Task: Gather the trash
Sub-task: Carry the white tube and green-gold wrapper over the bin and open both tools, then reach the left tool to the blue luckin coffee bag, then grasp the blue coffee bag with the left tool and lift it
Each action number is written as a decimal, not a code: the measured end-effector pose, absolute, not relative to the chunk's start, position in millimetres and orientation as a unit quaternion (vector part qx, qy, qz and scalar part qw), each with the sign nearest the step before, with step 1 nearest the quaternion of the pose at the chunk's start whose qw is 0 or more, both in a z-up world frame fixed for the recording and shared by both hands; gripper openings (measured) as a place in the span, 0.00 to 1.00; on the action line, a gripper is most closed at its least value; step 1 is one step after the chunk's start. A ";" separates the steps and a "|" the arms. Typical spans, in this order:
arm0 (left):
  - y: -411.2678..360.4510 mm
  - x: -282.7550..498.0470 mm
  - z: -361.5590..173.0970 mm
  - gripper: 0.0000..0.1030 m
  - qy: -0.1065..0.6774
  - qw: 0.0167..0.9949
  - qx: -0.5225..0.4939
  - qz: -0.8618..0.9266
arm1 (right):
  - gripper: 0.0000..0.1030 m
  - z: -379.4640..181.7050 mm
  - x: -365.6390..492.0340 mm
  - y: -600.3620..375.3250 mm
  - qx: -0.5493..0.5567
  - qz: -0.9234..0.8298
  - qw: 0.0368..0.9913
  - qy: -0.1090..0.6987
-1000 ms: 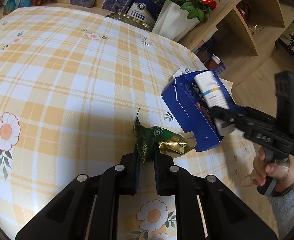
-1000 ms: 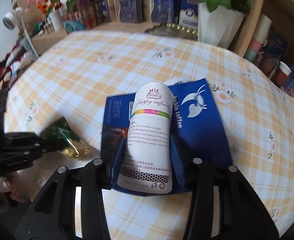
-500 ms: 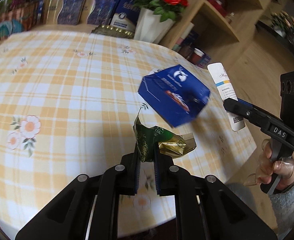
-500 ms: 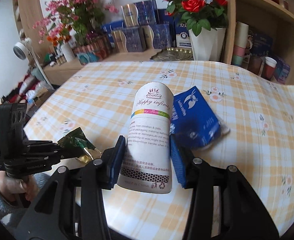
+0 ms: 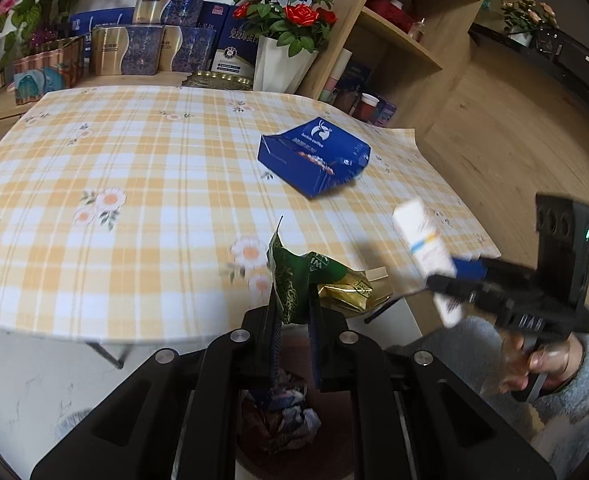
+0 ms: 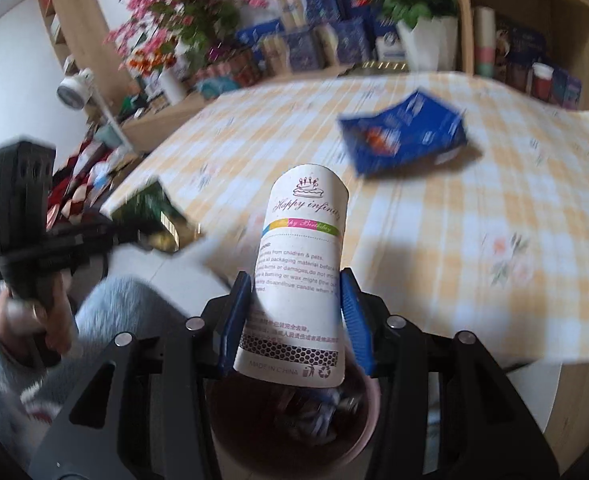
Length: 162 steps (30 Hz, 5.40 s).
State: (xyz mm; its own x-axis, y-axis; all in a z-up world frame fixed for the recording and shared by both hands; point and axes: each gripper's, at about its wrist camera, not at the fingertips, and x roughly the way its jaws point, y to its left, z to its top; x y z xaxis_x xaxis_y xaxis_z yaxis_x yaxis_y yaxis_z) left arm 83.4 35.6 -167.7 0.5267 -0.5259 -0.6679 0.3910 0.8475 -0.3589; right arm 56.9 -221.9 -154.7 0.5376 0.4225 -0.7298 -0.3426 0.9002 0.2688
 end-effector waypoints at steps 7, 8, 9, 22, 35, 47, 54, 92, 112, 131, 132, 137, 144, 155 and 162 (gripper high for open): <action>53.2 58.7 -172.2 0.12 0.408 0.873 -0.093 -0.251 | 0.47 -205.4 23.5 -191.5 0.033 0.250 0.824 0.507; 54.9 57.6 -172.7 0.12 0.408 0.873 -0.095 -0.249 | 0.47 -211.2 21.7 -188.6 0.033 0.252 0.818 0.517; 56.3 56.7 -172.7 0.12 0.408 0.874 -0.096 -0.247 | 0.47 -217.2 21.7 -185.7 0.034 0.250 0.812 0.526; 58.4 50.4 -179.8 0.12 0.413 0.874 -0.087 -0.241 | 0.59 -238.0 37.1 -201.2 0.098 0.219 0.797 0.554; 21.6 50.1 -194.2 0.12 0.421 0.864 -0.014 -0.274 | 0.81 -174.4 29.1 -252.8 0.030 0.143 0.912 0.382; -9.6 48.9 -218.4 0.12 0.423 0.854 0.015 -0.303 | 0.94 -180.4 25.2 -271.9 0.030 0.048 0.941 0.333; -18.7 47.8 -225.6 0.12 0.426 0.856 0.037 -0.292 | 0.94 -185.5 23.3 -252.7 -0.015 0.047 0.942 0.332; 5.4 49.2 -212.3 0.81 0.397 0.884 -0.015 -0.246 | 0.94 -189.3 22.2 -233.7 -0.058 0.050 0.938 0.339; -121.3 160.4 -173.9 0.88 0.343 0.887 0.173 -0.256 | 0.94 -134.8 76.9 -338.8 0.100 0.045 0.937 0.331; -196.7 291.0 -222.9 0.65 0.380 0.851 0.277 -0.235 | 0.94 -169.9 99.1 -390.4 0.058 -0.021 0.915 0.398; -193.0 290.9 -219.3 0.61 0.379 0.853 0.267 -0.240 | 0.94 -171.3 102.2 -387.9 0.051 -0.016 0.914 0.402; -158.5 289.8 -192.3 0.44 0.378 0.868 0.181 -0.265 | 0.94 -173.4 120.0 -369.7 0.004 0.013 0.907 0.421; -77.1 288.6 -164.5 0.38 0.397 0.877 -0.016 -0.271 | 0.94 -170.4 160.9 -325.0 -0.137 0.044 0.894 0.423; -7.6 286.6 -170.7 0.28 0.413 0.864 -0.153 -0.244 | 0.94 -196.9 270.7 -251.7 -0.325 0.024 0.839 0.435; 13.6 288.4 -179.6 0.25 0.416 0.857 -0.179 -0.246 | 0.90 -210.2 316.2 -224.8 -0.330 0.025 0.826 0.455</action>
